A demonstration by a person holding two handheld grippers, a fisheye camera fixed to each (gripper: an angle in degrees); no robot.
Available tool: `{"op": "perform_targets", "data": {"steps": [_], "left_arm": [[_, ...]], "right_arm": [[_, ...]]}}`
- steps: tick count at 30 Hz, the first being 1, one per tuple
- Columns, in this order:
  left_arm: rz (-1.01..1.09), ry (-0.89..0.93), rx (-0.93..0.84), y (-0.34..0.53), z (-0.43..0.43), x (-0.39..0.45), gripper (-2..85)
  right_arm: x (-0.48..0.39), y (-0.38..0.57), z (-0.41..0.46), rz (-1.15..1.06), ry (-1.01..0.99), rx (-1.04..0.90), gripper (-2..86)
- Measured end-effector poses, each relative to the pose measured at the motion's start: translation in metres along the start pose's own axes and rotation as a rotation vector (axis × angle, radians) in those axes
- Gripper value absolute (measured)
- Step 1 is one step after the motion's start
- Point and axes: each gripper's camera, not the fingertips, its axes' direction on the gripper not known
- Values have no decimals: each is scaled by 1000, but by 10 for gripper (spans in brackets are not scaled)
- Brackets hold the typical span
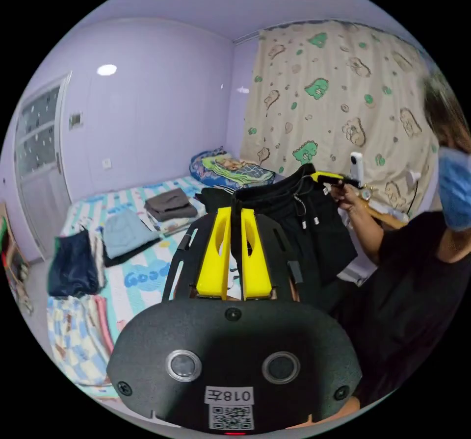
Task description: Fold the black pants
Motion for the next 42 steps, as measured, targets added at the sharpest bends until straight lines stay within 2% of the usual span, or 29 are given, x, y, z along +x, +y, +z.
{"op": "perform_targets", "data": {"steps": [4, 6, 7, 9, 11, 13, 17, 23, 30, 36, 42], "left_arm": [[-154, -105, -75, -14, 128, -125, 45], [-320, -148, -167, -1, 181, -180, 58], [-431, -200, -245, 18, 202, -207, 69], [-530, -223, -209, 52, 204, -232, 82], [-602, -213, -97, 100, 181, -257, 87], [-631, -208, -78, 144, 163, -270, 92], [-782, -178, -65, 268, 124, -275, 99], [-976, -142, -46, 392, 117, -253, 113], [-962, -89, -81, 407, 159, -240, 134], [-1066, -211, -23, 426, 175, -227, 127], [-983, -331, -141, 401, 203, -199, 116]], "right_arm": [[99, -43, 131, 120, 48, -156, 49], [166, -45, 215, 307, 165, -389, 79], [178, -40, 224, 353, 203, -414, 82], [213, -15, 223, 524, 244, -335, 85], [226, 4, 217, 522, 218, -322, 85], [234, 31, 206, 513, 202, -331, 88], [251, 130, 176, 741, -23, -270, 103], [257, 215, 177, 1037, -171, -151, 119], [274, 220, 190, 1166, -203, 36, 119], [285, 218, 207, 1193, -166, 109, 109], [289, 201, 227, 1170, -157, 123, 115]]}}
